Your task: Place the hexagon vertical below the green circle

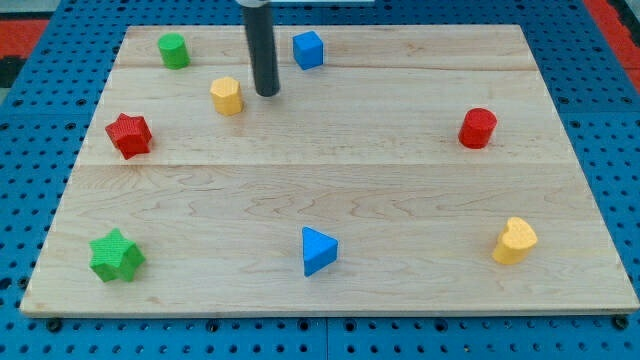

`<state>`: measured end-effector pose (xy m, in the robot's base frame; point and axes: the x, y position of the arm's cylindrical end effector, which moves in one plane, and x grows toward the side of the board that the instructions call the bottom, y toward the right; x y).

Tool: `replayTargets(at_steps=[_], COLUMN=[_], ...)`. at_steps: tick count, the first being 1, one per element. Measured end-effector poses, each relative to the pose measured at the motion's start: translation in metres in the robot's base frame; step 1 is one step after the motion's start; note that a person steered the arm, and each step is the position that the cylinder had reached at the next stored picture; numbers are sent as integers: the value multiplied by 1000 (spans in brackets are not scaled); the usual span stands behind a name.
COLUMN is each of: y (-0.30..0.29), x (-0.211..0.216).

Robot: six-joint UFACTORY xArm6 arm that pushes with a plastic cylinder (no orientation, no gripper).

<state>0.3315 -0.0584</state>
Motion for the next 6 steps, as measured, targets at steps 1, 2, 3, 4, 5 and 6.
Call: replayTargets(at_steps=[1,2,3,4,5,6], y=[-17,-63,-71,-64,-65,-86], x=[6,-16,-20,-20,-12,-12])
